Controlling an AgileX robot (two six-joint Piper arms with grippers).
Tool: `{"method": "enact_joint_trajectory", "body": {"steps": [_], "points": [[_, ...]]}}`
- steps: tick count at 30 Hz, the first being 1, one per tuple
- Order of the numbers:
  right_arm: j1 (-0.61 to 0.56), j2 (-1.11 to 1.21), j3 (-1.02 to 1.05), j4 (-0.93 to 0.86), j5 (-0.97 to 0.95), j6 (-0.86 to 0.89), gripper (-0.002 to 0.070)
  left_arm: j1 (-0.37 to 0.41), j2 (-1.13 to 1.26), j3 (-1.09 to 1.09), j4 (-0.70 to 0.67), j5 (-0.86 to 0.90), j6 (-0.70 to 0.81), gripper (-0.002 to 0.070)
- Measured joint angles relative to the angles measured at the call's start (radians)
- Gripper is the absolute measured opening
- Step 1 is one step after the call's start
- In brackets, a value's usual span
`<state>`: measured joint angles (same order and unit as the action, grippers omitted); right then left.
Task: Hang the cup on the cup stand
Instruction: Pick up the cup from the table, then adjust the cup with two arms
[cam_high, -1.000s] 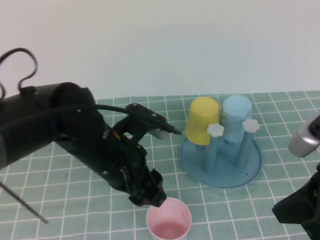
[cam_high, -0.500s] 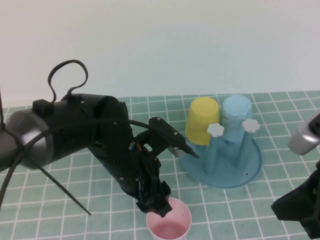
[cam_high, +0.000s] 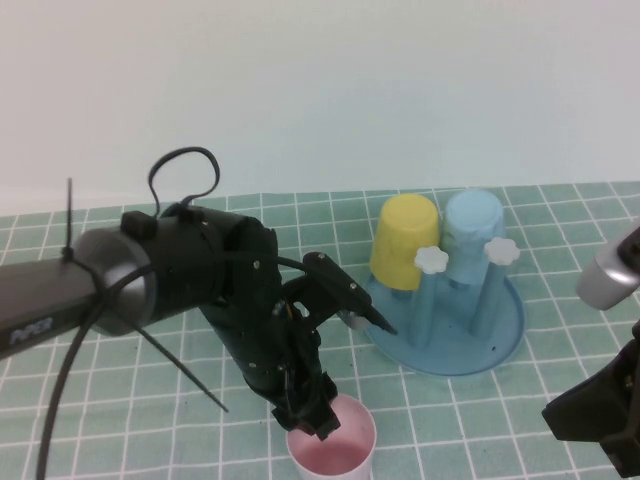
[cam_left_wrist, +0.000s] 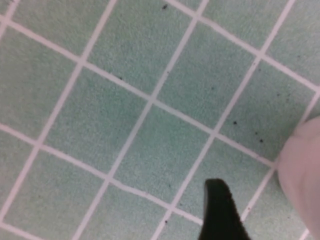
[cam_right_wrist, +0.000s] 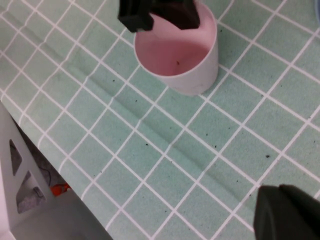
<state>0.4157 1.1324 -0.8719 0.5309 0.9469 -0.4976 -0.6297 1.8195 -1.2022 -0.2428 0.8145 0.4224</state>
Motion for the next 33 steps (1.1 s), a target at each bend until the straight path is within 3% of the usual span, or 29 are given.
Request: {"method": "enact_joint_trajectory", "body": {"steps": [5,8,11,15,17,25,33], "points": [[0.000,0.000,0.004,0.002,-0.002,0.000,-0.0001,0.000,0.037,0.000,-0.010,-0.004,0.000,0.0373],[0.000,0.002,0.022,0.002,-0.007,0.000,-0.0001,0.000,0.041,0.000,-0.014,-0.034,-0.012,0.0330],[0.000,0.015,0.030,0.002,-0.007,0.000,-0.0001,0.000,0.041,-0.008,-0.023,-0.043,-0.030,0.0242],[0.000,0.028,0.030,0.004,-0.007,-0.020,-0.0001,0.000,0.041,-0.010,-0.047,-0.019,-0.003,0.0067],[0.000,0.028,0.030,0.010,-0.007,-0.077,-0.0001,0.000,0.041,-0.025,-0.072,0.020,0.031,0.0030],[0.000,0.028,0.030,0.073,-0.007,-0.360,-0.0001,0.004,-0.041,-0.116,-0.261,0.082,0.214,0.0020],[0.000,-0.054,0.057,0.085,-0.027,-0.532,-0.0001,0.073,-0.155,-0.116,-0.432,0.208,0.396,0.0020]]}}
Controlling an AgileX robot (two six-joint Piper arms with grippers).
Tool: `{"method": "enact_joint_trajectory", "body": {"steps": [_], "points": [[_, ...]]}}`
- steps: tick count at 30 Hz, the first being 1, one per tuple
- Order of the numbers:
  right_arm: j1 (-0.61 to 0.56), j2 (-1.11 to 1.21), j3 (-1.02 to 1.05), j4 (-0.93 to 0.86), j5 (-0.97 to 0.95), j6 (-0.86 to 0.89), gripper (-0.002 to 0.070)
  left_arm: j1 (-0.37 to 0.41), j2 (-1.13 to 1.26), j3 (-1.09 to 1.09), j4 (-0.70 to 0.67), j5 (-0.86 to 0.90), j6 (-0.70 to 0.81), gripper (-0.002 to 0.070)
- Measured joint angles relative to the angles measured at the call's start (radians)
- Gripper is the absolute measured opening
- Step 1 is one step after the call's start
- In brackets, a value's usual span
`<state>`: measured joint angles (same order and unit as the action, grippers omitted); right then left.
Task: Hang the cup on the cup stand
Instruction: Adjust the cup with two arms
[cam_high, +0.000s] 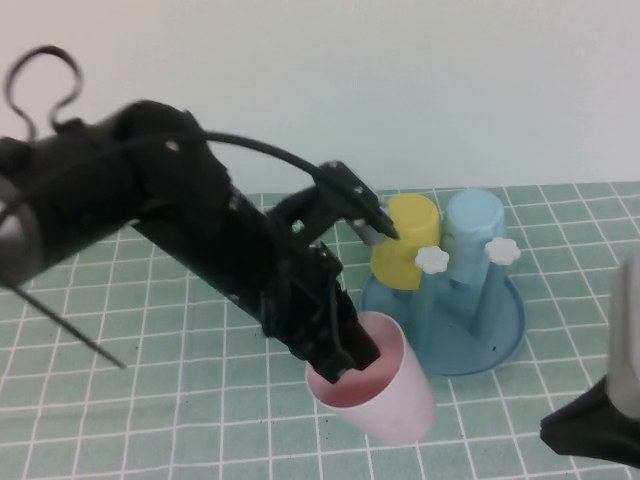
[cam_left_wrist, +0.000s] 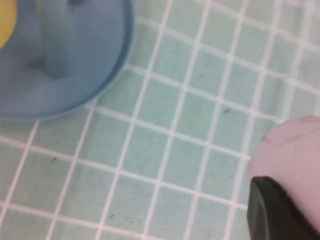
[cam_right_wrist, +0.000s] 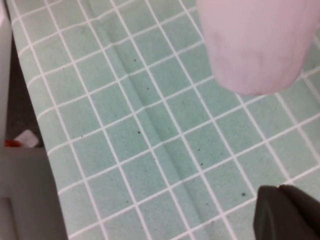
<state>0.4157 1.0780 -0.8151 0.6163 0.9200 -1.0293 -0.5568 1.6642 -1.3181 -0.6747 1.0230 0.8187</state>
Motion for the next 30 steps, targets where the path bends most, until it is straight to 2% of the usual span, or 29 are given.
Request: {"method": "enact_joint_trajectory", "body": {"steps": [9,13,17,19,22,25,27,30], "points": [[0.000,-0.197,0.095,0.059,-0.018,-0.142,-0.0001,0.061,-0.147,0.156,-0.284,0.002,0.261,0.0019],[0.000,-0.207,0.102,0.186,-0.028,-0.164,-0.0001,0.061,-0.150,0.222,-0.403,0.004,0.382,0.0018],[0.000,-0.207,0.102,0.285,-0.030,-0.239,0.0023,0.061,-0.151,0.236,-0.480,0.036,0.433,0.0018],[0.000,-0.207,0.102,0.296,-0.023,-0.259,0.0085,0.061,-0.151,0.236,-0.493,0.079,0.438,0.0018],[0.000,-0.207,0.102,0.303,-0.008,-0.282,0.0244,0.061,-0.152,0.236,-0.491,0.137,0.428,0.0018],[0.000,-0.203,0.087,0.304,0.004,-0.292,0.0475,0.061,-0.152,0.236,-0.486,0.146,0.397,0.0018],[0.000,-0.186,0.070,0.307,0.025,-0.290,0.0588,0.061,-0.152,0.236,-0.482,0.145,0.379,0.0018],[0.007,-0.144,0.030,0.301,0.063,-0.260,0.0663,0.061,-0.152,0.236,-0.482,0.136,0.360,0.0018]]}}
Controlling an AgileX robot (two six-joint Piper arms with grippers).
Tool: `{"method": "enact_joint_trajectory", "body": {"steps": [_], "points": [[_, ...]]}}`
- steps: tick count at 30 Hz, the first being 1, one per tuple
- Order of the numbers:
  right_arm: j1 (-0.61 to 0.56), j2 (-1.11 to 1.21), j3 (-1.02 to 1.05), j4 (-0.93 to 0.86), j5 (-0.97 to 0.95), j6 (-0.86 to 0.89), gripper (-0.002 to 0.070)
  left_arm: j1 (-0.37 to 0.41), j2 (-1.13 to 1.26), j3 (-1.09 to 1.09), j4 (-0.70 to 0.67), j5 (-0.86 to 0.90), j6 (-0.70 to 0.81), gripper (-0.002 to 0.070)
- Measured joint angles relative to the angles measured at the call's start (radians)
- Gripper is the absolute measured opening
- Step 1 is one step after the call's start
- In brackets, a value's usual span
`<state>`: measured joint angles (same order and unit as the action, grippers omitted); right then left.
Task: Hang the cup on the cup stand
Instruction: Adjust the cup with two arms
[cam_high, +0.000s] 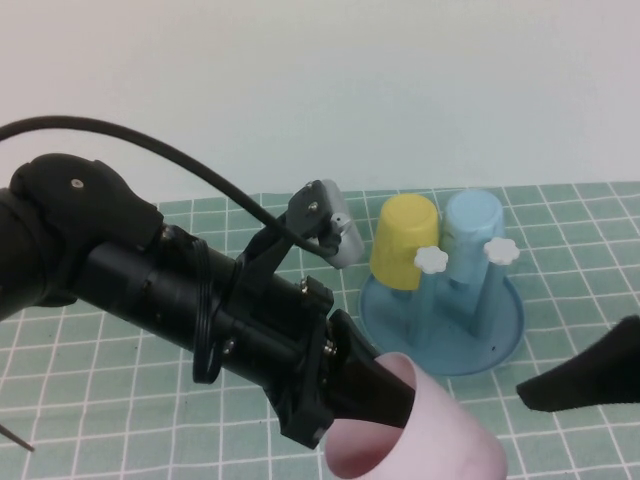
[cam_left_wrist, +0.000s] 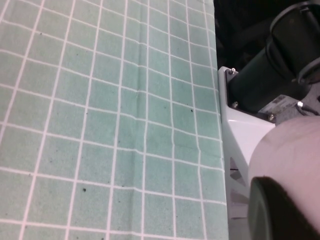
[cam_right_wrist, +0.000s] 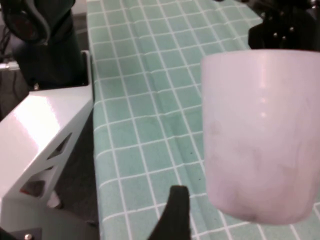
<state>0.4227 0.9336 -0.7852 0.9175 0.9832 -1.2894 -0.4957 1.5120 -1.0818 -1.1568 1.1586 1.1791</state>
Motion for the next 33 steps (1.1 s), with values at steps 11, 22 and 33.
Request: {"method": "enact_joint_trajectory", "body": {"steps": [11,22,33], "points": [[0.177,0.190,-0.149,-0.180,-0.023,0.153,0.0692,0.000,0.000,0.001,0.007,-0.014,-0.091,0.0018],[0.202,0.345,-0.185,-0.187,-0.059,0.203,0.0693,0.000,0.000,0.002,-0.005,-0.012,-0.110,0.0018],[0.202,0.356,-0.185,-0.183,-0.041,0.192,0.0571,0.000,0.000,0.002,-0.008,-0.014,-0.108,0.0018]]}}
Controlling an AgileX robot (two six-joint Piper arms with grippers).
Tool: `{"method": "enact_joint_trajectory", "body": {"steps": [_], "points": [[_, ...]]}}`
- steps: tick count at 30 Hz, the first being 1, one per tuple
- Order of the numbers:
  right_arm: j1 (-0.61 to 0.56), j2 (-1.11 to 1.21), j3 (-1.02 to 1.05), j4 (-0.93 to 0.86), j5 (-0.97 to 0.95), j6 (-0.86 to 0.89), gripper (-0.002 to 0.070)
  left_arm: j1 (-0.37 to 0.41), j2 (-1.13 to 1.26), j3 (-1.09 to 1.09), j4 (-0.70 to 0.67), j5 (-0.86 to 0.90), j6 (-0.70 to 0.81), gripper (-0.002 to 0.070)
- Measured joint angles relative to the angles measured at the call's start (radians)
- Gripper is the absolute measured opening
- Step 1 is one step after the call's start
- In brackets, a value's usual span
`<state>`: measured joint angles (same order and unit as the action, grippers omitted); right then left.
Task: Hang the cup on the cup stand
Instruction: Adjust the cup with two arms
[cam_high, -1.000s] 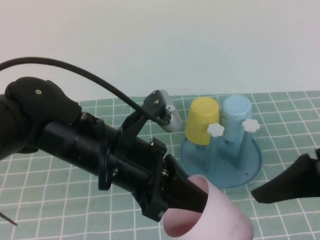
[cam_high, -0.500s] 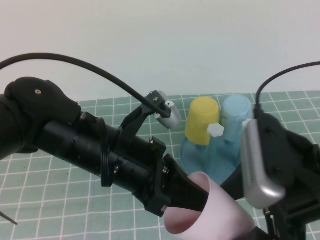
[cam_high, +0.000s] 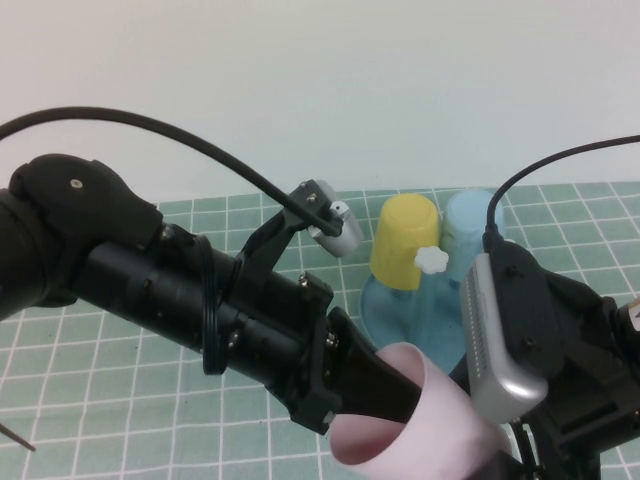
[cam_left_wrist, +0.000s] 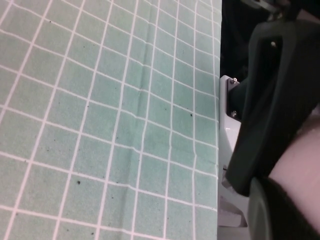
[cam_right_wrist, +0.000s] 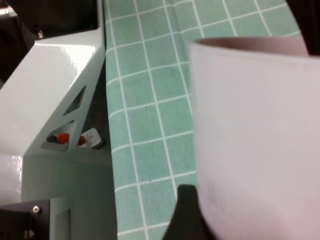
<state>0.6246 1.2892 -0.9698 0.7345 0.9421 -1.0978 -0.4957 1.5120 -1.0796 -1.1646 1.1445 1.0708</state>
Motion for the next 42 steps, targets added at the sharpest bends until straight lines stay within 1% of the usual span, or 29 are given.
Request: {"method": "enact_joint_trajectory", "body": {"steps": [2,4,6,8,10,11,13,16,22,27,31,34,39,42], "points": [[0.000,0.000,0.000,0.000,0.002,0.000,0.0556,0.000,0.000,0.000,0.000,0.000,0.015,0.0029],[0.000,0.000,-0.002,0.000,0.002,-0.002,0.0553,0.000,0.000,0.000,0.000,-0.002,0.021,0.0069],[0.000,0.001,-0.002,0.000,0.002,-0.002,0.0553,0.000,0.000,0.000,0.000,-0.021,0.014,0.0141],[0.000,0.001,-0.002,0.000,0.002,-0.002,0.0552,0.000,0.000,0.000,0.000,-0.029,0.006,0.0235],[0.000,0.001,-0.002,0.000,0.004,-0.002,0.0552,0.000,0.000,0.000,-0.002,-0.029,-0.003,0.0308],[0.000,0.001,-0.002,0.000,0.005,-0.002,0.0552,0.000,0.000,0.000,-0.002,-0.029,-0.005,0.0337],[0.000,0.001,-0.002,0.000,0.007,-0.002,0.0552,0.000,0.000,0.000,-0.002,-0.029,-0.006,0.0370],[0.000,0.001,-0.002,0.000,0.010,-0.002,0.0552,0.000,0.000,0.000,-0.002,-0.021,-0.006,0.0386],[0.000,0.001,-0.002,0.000,0.012,-0.002,0.0552,0.000,-0.002,0.000,-0.002,0.021,0.000,0.0396],[0.000,0.001,-0.002,-0.002,0.014,-0.002,0.0552,0.001,-0.002,0.000,0.006,0.012,0.000,0.0421],[0.000,0.001,-0.002,-0.002,0.014,0.000,0.0552,0.031,-0.002,0.000,0.045,0.018,0.000,0.0424],[0.000,0.001,-0.002,-0.003,0.014,0.000,0.0552,0.068,-0.002,-0.017,0.045,0.058,0.002,0.0424],[0.000,0.001,-0.002,-0.003,0.006,0.004,0.0552,0.124,-0.007,-0.073,0.052,0.066,-0.010,0.0424],[0.000,0.001,-0.002,-0.005,0.004,0.004,0.0552,0.127,-0.035,-0.089,0.087,0.065,-0.015,0.0424]]}}
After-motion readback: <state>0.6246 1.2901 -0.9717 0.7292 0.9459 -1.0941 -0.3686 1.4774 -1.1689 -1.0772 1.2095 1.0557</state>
